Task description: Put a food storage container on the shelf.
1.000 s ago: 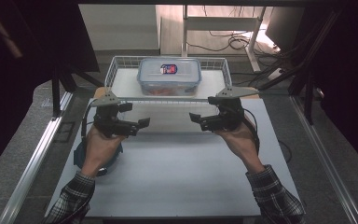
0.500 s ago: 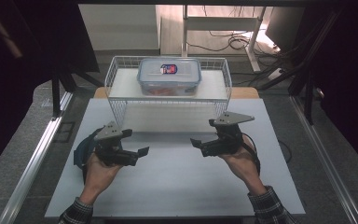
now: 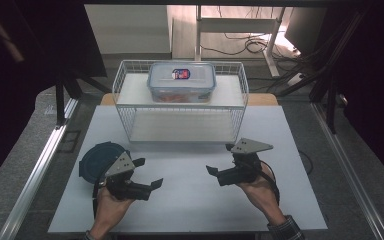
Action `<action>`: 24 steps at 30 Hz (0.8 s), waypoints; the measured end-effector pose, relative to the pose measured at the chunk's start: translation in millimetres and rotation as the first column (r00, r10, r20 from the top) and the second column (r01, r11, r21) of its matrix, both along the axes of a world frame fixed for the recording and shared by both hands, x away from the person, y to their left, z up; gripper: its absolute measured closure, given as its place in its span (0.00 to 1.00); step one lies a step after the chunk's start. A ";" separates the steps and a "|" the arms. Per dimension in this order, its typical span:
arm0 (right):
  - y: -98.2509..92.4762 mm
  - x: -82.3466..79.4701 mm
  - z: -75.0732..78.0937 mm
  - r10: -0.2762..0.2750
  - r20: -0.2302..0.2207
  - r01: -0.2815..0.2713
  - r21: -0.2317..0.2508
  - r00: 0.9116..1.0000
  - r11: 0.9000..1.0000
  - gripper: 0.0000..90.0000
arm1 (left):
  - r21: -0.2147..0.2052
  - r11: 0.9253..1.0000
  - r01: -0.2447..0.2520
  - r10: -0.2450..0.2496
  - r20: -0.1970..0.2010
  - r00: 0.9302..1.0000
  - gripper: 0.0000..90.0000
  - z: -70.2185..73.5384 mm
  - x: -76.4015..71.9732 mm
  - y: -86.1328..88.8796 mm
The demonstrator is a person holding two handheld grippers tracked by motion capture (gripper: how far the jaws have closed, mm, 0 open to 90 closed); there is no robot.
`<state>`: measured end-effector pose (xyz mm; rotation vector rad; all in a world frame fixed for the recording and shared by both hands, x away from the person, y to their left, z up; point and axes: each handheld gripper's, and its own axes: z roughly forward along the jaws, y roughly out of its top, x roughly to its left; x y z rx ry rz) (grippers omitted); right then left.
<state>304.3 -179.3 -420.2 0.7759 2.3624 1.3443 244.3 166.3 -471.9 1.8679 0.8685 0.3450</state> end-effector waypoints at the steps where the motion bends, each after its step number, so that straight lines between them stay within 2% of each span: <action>1: -0.8 -2.3 -2.8 0.000 0.001 0.000 0.002 1.000 1.000 0.03 | 0.007 1.000 -0.005 0.005 0.005 1.000 0.07 -4.0 -2.6 -1.2; 3: -4.8 -8.5 -11.1 0.003 0.003 -0.003 0.011 1.000 1.000 0.03 | 0.038 0.999 -0.014 0.014 0.016 1.000 0.07 -11.2 -7.3 -4.2; 12: -19.2 -20.3 -32.2 -0.037 0.018 0.037 0.016 0.999 0.999 0.03 | 0.059 0.998 -0.007 0.006 0.029 1.000 0.07 -26.3 -15.7 -7.9; 16: -25.9 -26.5 -47.3 -0.048 0.017 0.049 -0.019 0.999 0.999 0.03 | 0.079 0.997 0.001 -0.002 0.011 1.000 0.07 -36.0 -18.5 -12.1; 20: -27.6 -28.9 -54.7 -0.050 0.008 0.050 -0.033 0.999 0.998 0.03 | 0.102 0.994 0.032 -0.032 -0.011 0.999 0.06 -42.6 -18.4 -17.3; 24: -27.2 -29.4 -63.6 -0.041 -0.017 0.040 -0.063 0.999 0.997 0.03 | 0.154 0.987 0.051 -0.048 -0.021 0.999 0.05 -48.2 -16.9 -23.2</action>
